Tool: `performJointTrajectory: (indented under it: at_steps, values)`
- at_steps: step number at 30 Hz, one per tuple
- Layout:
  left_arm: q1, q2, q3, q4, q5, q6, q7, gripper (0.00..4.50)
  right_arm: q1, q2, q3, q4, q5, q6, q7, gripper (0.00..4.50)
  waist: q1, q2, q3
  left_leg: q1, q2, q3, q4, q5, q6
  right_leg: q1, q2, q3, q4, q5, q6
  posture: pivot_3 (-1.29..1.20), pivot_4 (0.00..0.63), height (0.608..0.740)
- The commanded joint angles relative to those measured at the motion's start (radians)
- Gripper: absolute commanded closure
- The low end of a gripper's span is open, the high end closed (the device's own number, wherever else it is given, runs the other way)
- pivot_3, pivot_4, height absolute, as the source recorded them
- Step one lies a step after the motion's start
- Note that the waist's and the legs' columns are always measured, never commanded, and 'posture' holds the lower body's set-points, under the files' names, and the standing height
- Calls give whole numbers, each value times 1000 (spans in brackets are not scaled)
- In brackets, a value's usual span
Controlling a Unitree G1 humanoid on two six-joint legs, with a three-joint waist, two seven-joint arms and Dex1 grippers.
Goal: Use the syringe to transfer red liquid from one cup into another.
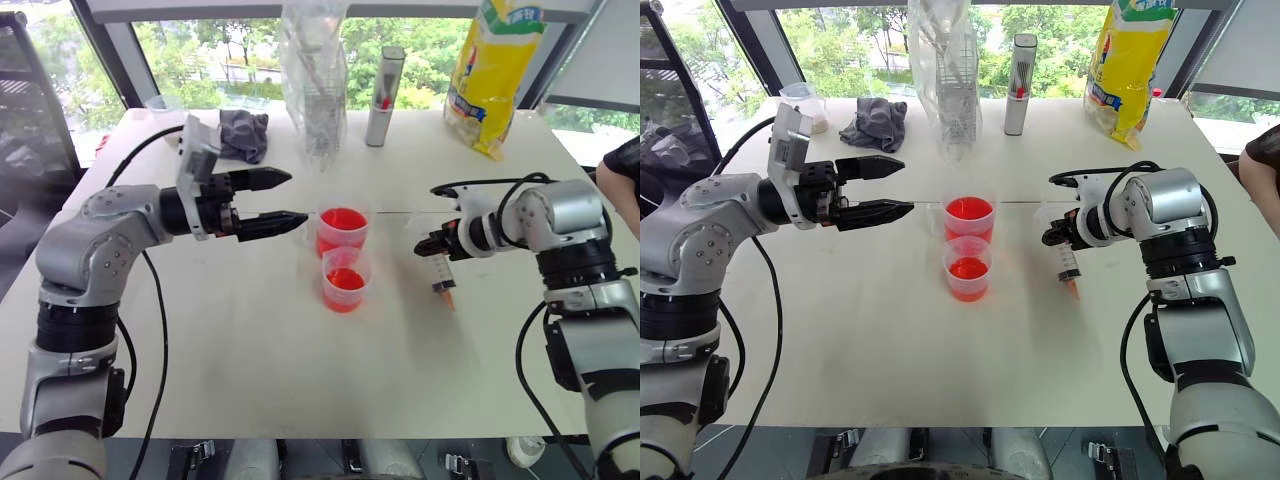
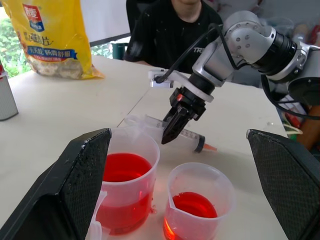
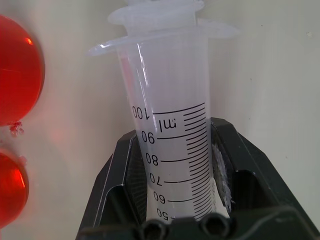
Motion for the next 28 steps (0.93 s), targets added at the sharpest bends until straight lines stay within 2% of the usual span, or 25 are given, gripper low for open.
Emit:
performJointTrajectory:
  at_steps: [1, 3, 8, 14, 21, 24, 28]
  values:
    - [-2, 15, 8, -36, -11, -3, 0, 0, 8, 14, -29, -3, -21, 19, 6, 1175, 0, 0, 0, 0, 0, 0, 0, 0, 0, 0, 0, 0, 0, 0, 0, 0, 150, 740]
    - [-2, 17, 4, -38, -9, -3, 1, 0, 12, 15, -38, -19, -27, 26, 8, 65, 0, 0, 0, 0, 0, 0, 0, 0, 0, 0, 0, 0, 0, 0, 0, 0, 150, 740]
    - [8, 27, 9, -49, -15, 7, 3, 0, 35, 1, -85, -142, -9, 69, 15, 65, -2, 0, 0, 0, 0, 0, 0, 0, 0, 0, 0, 0, 0, 0, 0, 0, 150, 740]
    - [22, 49, 48, -66, -50, 41, 17, 0, 83, -86, -161, -421, 55, 105, 68, 65, 1, 0, 0, 0, 0, 0, 0, 0, 0, 0, 0, 0, 0, 0, 0, 0, 150, 740]
    - [45, 101, 66, -74, -70, 64, 16, 0, 181, -262, -238, -689, 154, -66, 259, 65, -1, 0, 0, 0, 0, 0, 0, 0, 0, 0, 0, 0, -1, 0, 0, 0, 150, 740]
    - [63, 128, 63, -76, -66, 61, 8, 0, 230, -298, -299, -757, 218, -111, 342, 65, -2, 0, 0, 1, 0, 0, -1, 0, 0, 0, 0, 0, 0, 0, 0, 0, 150, 740]
    - [78, 145, 64, -72, -71, 59, 3, 0, 332, -294, -347, -860, 259, -170, 366, 65, 0, 0, 0, 1, 0, -1, -1, 0, 0, 1, 0, 0, -1, 0, 0, 0, 150, 740]
